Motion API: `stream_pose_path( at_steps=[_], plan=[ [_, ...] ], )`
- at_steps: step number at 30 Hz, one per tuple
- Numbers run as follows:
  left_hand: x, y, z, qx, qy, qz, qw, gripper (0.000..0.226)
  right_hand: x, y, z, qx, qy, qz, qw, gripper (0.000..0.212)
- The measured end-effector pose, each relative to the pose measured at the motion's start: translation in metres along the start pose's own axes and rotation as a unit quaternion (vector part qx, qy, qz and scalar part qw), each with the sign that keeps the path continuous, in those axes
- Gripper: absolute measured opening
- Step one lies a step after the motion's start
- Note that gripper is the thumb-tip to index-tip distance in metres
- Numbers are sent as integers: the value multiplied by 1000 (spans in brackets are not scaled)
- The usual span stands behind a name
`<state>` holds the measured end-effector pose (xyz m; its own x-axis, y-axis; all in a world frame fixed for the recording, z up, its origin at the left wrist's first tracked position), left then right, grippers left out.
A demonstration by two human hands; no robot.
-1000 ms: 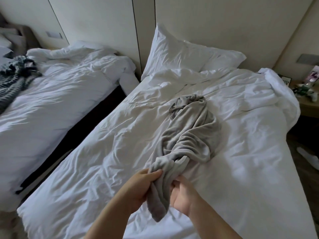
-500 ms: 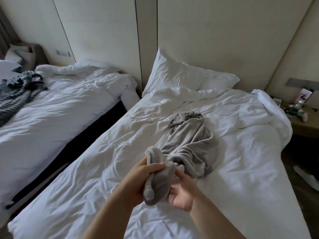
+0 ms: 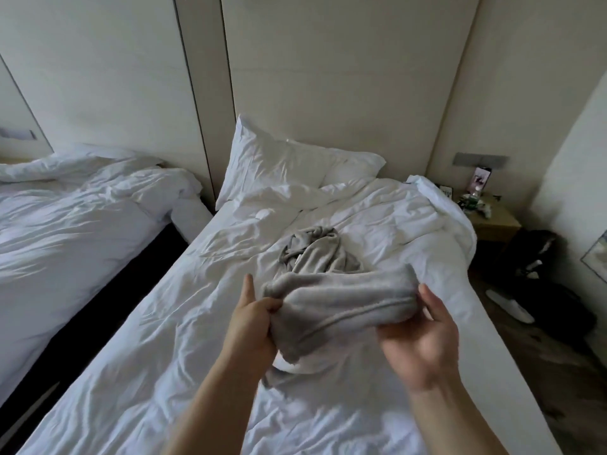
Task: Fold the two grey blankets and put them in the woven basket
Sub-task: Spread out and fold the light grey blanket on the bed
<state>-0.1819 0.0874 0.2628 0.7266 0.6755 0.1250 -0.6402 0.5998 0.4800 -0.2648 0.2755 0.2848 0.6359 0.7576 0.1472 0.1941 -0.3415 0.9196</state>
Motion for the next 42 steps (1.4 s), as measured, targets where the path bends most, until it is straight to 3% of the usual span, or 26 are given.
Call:
stream_pose_path(
  at_steps=[4,6,9,13,16,19,20,23,24,25,26,28,29,30,33,35,37,38,40,42],
  plan=[
    [7,41,-14,30,-34,-121,992,66,1,-18,45,88,127,124,980,64],
    [16,56,-26,-13,-67,-195,978,54,3,-25,68,97,181,167,964,58],
    [27,67,-43,-83,-87,-280,953,50,9,-40,67,130,131,253,950,28],
    [14,55,-54,-235,-22,-293,927,60,34,-41,21,240,-23,388,890,11],
    [2,57,-59,-416,137,-337,834,58,46,-8,7,259,-54,326,907,17],
    [-8,74,-89,-566,187,-376,709,51,54,36,-2,262,-89,224,934,22],
    [-11,78,-104,-586,173,-393,687,46,57,47,-9,266,-113,205,935,22],
    [-28,57,-143,-604,101,-374,696,31,70,56,-43,248,-198,226,921,19],
    [-36,41,-148,-620,79,-350,698,29,77,50,-56,262,-219,273,900,19],
    [-45,23,-150,-629,58,-322,705,29,86,40,-71,316,-229,355,850,17],
    [-53,8,-148,-623,37,-292,725,30,97,26,-86,410,-210,462,757,15],
    [-63,0,-132,-576,39,-253,776,31,121,-2,-108,548,-131,628,536,35],
    [-65,9,-119,-559,72,-256,785,26,126,-10,-110,572,-113,653,482,43],
    [-63,22,-106,-549,108,-269,784,22,125,-13,-106,590,-117,643,474,48],
    [-40,84,-60,-494,186,-340,778,22,79,-4,-63,702,-94,471,526,63],
    [-15,128,-22,-457,263,-401,749,26,43,1,-30,751,-56,381,536,71],
    [9,157,13,-421,319,-449,720,34,21,8,-18,732,-82,366,569,26],
    [15,163,25,-407,349,-467,703,33,18,12,-25,706,-122,379,586,13],
    [14,156,39,-419,398,-479,660,19,26,18,-54,661,-227,415,583,22],
    [-7,131,23,-537,349,-491,591,24,46,25,-81,617,-307,455,564,33]
  ],
)
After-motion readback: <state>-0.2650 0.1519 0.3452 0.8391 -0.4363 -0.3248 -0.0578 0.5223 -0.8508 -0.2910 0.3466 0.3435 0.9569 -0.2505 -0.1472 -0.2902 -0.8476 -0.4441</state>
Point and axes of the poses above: each hand's wrist, its own x-axis away from the middle knuckle, its own y-axis out of the palm, z = x × y, the point moved 6 cm from there along -x, towards the middle knuckle, and after that the axes turned 14 degrees about y, right-handed, at the moved point
